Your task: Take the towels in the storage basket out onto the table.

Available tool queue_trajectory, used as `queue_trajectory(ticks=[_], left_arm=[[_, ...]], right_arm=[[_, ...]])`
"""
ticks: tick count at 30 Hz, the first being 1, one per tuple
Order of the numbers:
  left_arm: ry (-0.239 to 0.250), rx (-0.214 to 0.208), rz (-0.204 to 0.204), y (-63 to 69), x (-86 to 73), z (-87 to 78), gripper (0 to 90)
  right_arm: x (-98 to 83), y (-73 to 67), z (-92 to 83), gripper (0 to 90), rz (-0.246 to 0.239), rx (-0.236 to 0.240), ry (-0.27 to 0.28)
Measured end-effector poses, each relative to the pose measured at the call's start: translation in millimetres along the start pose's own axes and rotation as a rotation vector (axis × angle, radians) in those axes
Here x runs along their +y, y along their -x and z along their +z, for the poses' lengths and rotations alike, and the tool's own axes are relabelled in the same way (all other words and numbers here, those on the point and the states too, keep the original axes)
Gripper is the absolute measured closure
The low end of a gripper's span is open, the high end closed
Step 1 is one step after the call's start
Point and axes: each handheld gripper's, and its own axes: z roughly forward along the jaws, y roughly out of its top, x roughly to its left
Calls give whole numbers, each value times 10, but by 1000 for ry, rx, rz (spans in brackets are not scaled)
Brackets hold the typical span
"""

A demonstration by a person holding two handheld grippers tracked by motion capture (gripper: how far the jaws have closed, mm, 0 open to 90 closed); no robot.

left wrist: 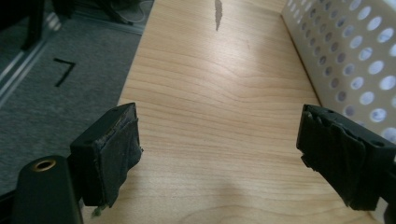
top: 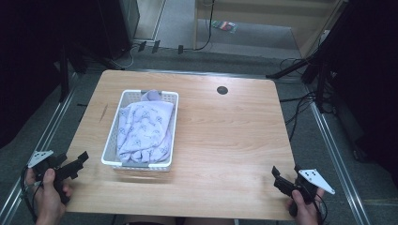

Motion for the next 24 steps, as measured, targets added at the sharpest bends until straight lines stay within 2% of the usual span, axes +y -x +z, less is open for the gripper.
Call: queue_trajectory(ticks=[5, 6, 8, 10, 12, 14, 17, 21, 24], left_arm=[[68, 77, 36, 47, -15, 49, 139], [73, 73, 38, 43, -14, 48, 140], [39, 19, 93, 19, -3, 3, 166], [37, -15, 97, 27, 28, -30, 135], [48, -40, 79, 43, 49, -60, 124], [76, -86, 73, 58, 67, -114, 74], [93, -98, 80, 103, 138, -170, 39], [110, -141, 69, 143, 228, -230, 32], [118, -145, 55, 175, 266, -254, 32]], right_arm=[[0, 3, -1, 125, 0, 5, 1], [0, 4, -1, 125, 2, 4, 2], [2, 10, 2, 124, 2, 5, 4], [4, 14, 6, 125, 2, 7, 5], [4, 11, 6, 125, 1, 7, 4], [4, 9, 6, 125, 0, 8, 3], [4, 10, 8, 125, 1, 8, 3], [4, 7, 8, 125, 3, 6, -1], [4, 9, 8, 125, 5, 6, 1]])
